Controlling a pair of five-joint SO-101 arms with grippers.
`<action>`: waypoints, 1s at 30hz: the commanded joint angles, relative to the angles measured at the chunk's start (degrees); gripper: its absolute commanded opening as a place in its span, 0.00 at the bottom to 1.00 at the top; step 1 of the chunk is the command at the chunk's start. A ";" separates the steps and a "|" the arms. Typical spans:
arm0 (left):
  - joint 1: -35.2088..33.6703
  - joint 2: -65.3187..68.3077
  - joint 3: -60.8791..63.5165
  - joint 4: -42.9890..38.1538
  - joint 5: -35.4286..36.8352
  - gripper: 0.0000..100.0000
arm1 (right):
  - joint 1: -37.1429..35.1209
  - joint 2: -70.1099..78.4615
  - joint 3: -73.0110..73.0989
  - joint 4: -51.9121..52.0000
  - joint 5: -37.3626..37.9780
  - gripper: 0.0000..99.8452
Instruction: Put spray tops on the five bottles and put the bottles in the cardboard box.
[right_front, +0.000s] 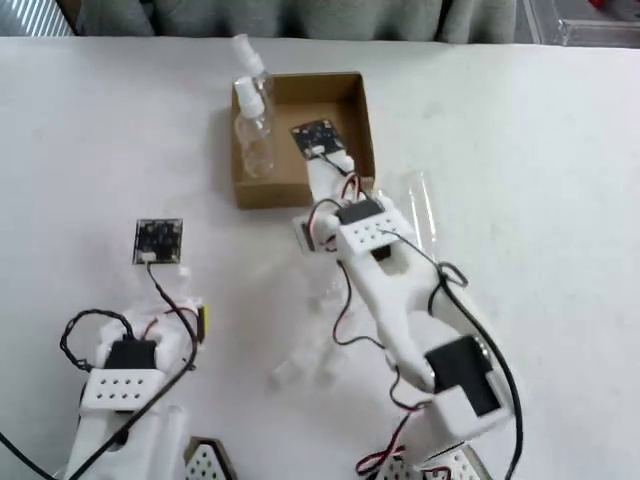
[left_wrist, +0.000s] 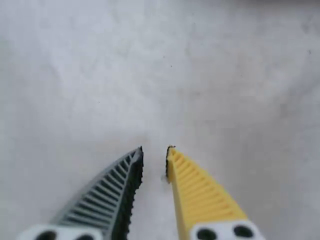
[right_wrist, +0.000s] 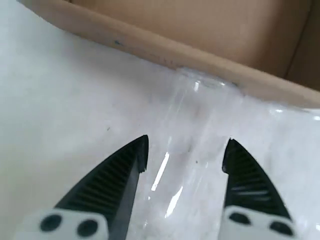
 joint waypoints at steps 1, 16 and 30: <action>-0.40 -1.01 -0.09 -1.32 -1.05 0.09 | -1.10 3.38 -4.66 0.31 0.26 0.22; -7.25 -1.01 -0.62 -6.42 -0.97 0.09 | -12.44 -2.33 -4.57 12.00 17.49 0.22; -7.52 -1.01 -0.70 -6.42 -0.97 0.09 | -13.85 -11.47 -5.36 32.66 35.25 0.42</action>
